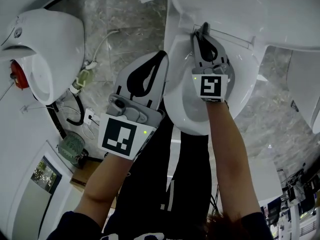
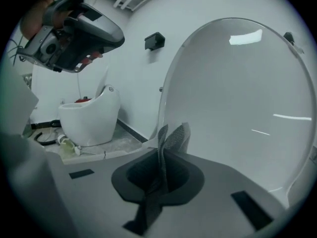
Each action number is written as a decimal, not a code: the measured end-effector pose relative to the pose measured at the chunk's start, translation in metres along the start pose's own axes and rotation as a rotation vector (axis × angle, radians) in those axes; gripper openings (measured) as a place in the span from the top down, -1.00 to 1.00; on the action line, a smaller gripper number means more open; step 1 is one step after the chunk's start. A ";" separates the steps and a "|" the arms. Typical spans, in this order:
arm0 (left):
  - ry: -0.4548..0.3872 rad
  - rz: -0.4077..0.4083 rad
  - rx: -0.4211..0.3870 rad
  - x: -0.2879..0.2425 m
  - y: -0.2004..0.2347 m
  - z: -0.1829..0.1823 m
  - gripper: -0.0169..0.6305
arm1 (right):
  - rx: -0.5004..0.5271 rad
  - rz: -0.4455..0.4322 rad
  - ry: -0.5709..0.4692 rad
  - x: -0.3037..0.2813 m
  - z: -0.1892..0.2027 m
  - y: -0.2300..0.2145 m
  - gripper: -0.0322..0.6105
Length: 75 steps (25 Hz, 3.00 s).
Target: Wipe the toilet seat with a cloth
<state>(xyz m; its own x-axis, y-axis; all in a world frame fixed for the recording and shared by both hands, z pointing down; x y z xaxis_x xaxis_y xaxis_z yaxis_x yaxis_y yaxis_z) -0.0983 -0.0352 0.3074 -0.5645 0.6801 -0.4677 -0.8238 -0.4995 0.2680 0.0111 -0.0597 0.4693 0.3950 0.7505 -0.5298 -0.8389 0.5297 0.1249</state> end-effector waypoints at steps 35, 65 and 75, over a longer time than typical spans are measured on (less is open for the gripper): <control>0.014 0.047 -0.026 -0.018 -0.028 -0.012 0.91 | 0.279 -0.061 0.204 0.061 0.050 -0.092 0.81; 0.028 0.072 -0.041 -0.019 -0.052 -0.005 0.91 | 0.419 -0.221 0.264 0.115 0.096 -0.113 0.81; 0.052 0.090 -0.091 -0.013 -0.056 0.003 0.91 | 0.362 -0.235 0.302 0.140 0.121 -0.105 0.81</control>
<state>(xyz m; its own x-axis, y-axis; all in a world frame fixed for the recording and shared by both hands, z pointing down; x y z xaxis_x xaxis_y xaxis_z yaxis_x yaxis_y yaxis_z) -0.0450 -0.0142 0.3010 -0.6304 0.6028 -0.4891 -0.7607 -0.6053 0.2345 0.2001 0.0378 0.4837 0.3869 0.4759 -0.7898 -0.5366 0.8128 0.2269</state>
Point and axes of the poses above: the fingertips, and each gripper's own axes: x backward along the fingers, y to its left, z out of its underside, the point moved 4 cm from there along x, backward along the fingers, and after that the axes turned 6 degrees about y, right-handed, at the moved point
